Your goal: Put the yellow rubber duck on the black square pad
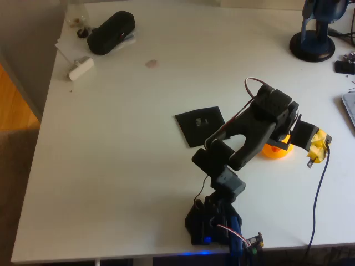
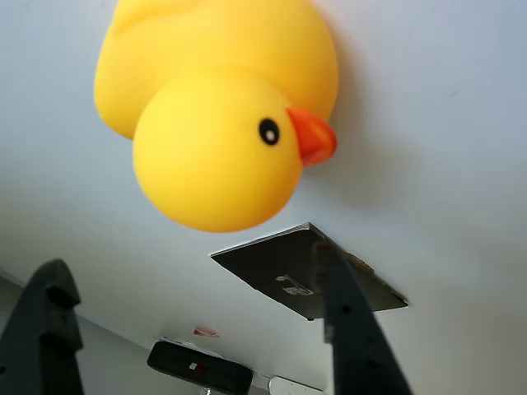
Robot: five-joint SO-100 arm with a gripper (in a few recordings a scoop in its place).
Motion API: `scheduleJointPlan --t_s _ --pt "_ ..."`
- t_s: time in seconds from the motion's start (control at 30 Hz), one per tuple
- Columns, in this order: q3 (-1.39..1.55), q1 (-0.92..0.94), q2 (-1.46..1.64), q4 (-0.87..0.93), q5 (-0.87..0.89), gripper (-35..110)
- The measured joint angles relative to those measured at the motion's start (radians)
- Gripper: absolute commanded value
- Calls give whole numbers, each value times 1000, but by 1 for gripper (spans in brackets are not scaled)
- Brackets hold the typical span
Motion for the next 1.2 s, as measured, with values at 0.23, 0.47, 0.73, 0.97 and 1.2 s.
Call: scheduleJointPlan --t_s 0.23,0.47,0.73,0.97,1.2 --pt "0 37 0 0 0 33" --pt "0 51 -64 -3 0 33" --pt "-6 71 -153 -5 0 33" --pt "-6 71 -155 -3 0 33" --pt "8 25 -155 -3 0 33"
